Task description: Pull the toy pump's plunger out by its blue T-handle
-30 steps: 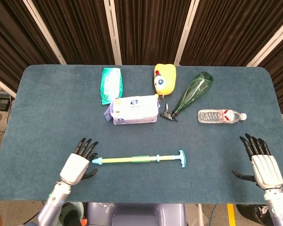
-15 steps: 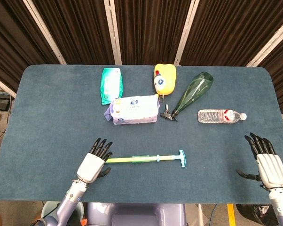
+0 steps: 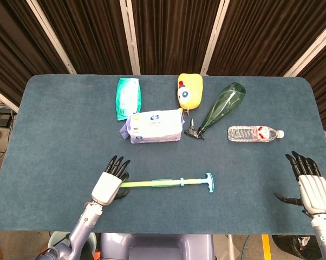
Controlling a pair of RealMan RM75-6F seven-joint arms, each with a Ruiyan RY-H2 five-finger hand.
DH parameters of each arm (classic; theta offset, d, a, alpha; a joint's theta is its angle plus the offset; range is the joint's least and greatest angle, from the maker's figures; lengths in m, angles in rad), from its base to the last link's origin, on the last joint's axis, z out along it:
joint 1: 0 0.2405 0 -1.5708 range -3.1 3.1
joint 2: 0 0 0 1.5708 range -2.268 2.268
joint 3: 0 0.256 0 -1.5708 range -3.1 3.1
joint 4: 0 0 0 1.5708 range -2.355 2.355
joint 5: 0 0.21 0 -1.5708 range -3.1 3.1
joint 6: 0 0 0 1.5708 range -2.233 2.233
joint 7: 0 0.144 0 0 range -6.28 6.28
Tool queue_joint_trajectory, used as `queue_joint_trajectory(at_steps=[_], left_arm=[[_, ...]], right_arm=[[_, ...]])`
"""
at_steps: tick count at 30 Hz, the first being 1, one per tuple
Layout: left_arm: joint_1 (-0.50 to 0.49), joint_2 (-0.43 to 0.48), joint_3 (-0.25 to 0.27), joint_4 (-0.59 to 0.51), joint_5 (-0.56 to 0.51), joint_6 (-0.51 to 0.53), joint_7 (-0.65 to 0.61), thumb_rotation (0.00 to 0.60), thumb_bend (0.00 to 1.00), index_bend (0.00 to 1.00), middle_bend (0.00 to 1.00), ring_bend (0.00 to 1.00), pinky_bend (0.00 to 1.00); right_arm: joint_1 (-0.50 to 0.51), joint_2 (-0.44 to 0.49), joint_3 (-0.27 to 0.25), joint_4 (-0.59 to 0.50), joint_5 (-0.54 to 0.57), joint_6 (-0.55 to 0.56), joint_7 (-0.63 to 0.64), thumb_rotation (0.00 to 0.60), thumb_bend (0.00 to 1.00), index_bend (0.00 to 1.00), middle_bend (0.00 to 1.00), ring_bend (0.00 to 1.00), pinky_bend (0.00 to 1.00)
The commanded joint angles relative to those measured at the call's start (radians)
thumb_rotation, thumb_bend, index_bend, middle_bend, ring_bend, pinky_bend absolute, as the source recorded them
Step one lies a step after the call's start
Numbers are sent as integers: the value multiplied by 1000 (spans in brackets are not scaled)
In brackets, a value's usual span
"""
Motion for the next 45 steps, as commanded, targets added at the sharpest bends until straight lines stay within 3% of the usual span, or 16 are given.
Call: queue_joint_trajectory(at_steps=[1, 15, 22, 30, 37, 45], left_arm=[[-3, 1, 1, 7, -6, 0, -5, 600, 343, 516, 125, 0, 0], [-10, 33, 15, -30, -13, 19, -15, 600, 498, 628, 164, 17, 0], [-20, 68, 17, -88, -34, -10, -23, 600, 488, 633, 165, 17, 0], [-34, 106, 13, -135, -47, -28, -20, 600, 474, 630, 165, 17, 0], [-37, 121, 18, -152, -56, -38, -20, 600, 467, 631, 164, 17, 0], [-44, 129, 17, -159, -60, -41, -14, 600, 466, 629, 163, 17, 0]], right_arm=[[0, -3, 1, 2, 3, -1, -5, 600, 33, 0, 0, 0, 0], [14, -31, -14, 15, 7, -36, -60, 600, 92, 21, 0, 0, 0], [42, -118, -64, 75, -39, -103, -153, 600, 147, 225, 0, 0, 0], [37, -254, -84, 166, -137, -28, -200, 600, 221, 495, 0, 0, 0], [52, -335, -79, 236, -190, 8, -141, 600, 245, 500, 0, 0, 0], [101, -465, -50, 357, -190, -27, -98, 600, 245, 487, 0, 0, 0]])
